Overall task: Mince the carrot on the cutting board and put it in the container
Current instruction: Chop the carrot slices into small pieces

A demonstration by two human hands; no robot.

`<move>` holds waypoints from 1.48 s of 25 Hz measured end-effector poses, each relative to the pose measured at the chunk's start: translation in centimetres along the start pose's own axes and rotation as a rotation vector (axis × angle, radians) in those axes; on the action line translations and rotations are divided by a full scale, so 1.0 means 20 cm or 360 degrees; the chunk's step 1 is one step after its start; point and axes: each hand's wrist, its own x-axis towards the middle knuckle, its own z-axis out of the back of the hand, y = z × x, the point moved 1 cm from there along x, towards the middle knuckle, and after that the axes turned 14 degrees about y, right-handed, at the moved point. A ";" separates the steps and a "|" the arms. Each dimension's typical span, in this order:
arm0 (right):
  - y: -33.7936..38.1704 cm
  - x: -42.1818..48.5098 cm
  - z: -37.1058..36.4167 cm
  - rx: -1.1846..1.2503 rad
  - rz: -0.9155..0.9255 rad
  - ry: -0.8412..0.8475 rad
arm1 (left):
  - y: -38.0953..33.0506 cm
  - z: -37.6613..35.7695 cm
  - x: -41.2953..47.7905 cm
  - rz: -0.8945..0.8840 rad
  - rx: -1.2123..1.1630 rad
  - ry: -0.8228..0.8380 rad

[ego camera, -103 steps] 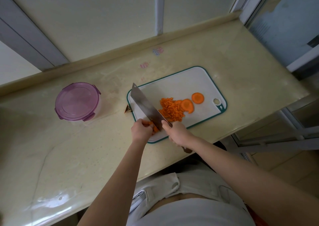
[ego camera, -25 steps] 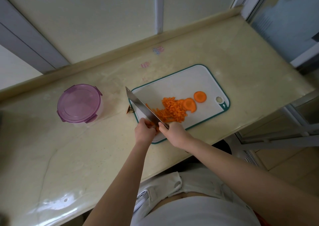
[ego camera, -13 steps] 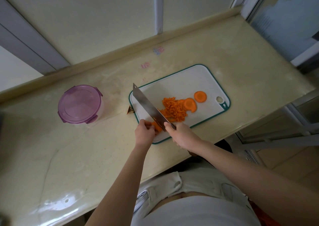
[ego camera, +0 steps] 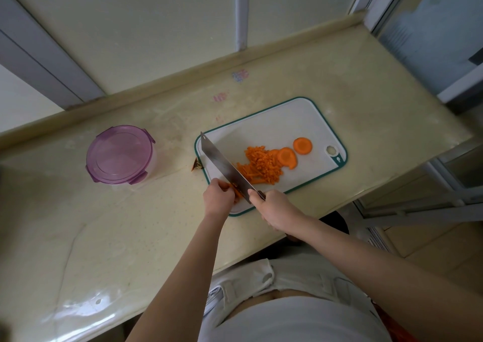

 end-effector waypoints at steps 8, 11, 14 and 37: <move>0.09 0.00 0.01 -0.0115 0.0020 -0.0014 | -0.01 0.00 0.00 -0.0022 0.0070 -0.0015; 0.12 0.01 0.01 -0.0142 0.0077 -0.0003 | -0.02 0.00 -0.01 -0.0019 0.0061 -0.0025; 0.12 0.02 0.01 -0.0147 0.0065 -0.0007 | -0.03 0.00 -0.02 -0.0008 0.0042 -0.0021; 0.11 0.09 -0.02 -0.0228 0.0144 -0.0108 | -0.06 0.01 -0.05 -0.0036 0.0242 0.0001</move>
